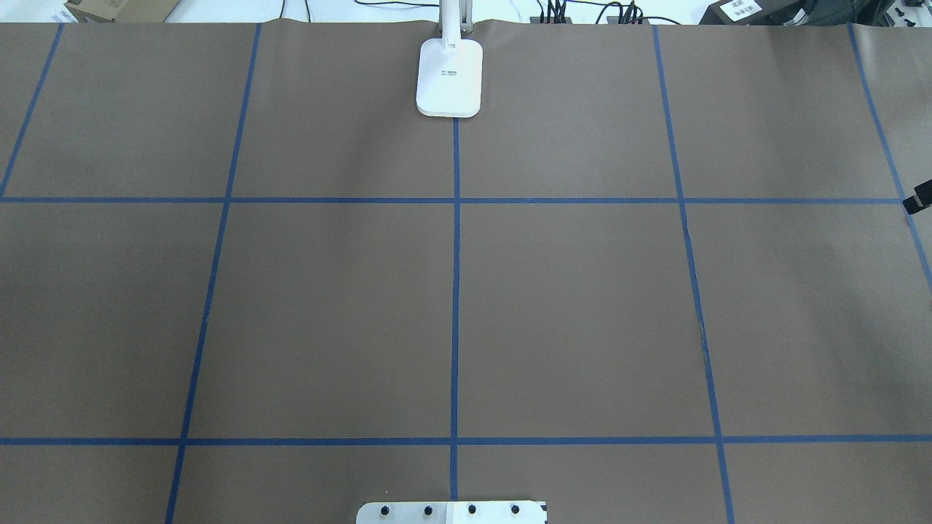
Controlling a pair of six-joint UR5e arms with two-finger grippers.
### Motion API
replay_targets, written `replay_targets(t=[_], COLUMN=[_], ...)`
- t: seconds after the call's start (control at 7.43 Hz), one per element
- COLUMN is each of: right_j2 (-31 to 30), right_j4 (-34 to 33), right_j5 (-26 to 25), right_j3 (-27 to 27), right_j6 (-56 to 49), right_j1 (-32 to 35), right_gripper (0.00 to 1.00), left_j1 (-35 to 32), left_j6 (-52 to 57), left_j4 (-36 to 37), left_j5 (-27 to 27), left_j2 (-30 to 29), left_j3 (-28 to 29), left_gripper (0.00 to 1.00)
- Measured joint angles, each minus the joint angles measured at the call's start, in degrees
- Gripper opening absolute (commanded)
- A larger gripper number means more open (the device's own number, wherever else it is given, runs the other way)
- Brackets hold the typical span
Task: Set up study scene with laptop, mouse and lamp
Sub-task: 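Carry the open silver laptop with the left gripper toward the table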
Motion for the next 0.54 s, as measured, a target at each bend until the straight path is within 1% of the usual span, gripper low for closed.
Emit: replay_targets(t=[0.27,0.54], right_j2=[-0.16,-0.05], right_j4=[2.04,2.41], right_j5=[-0.03,0.01], right_j3=[-0.18,-0.17], right_j6=[0.17,0.20], right_j1=[-0.60,-0.84], right_gripper=[1.00,1.00], left_j1=[-0.20,-0.27], left_j6=[-8.06,-11.17], left_j4=[-0.05,-0.16], left_j5=[1.45,1.46], left_j2=[0.53,1.85], left_j3=[0.48,2.15], left_gripper=[0.99,0.99])
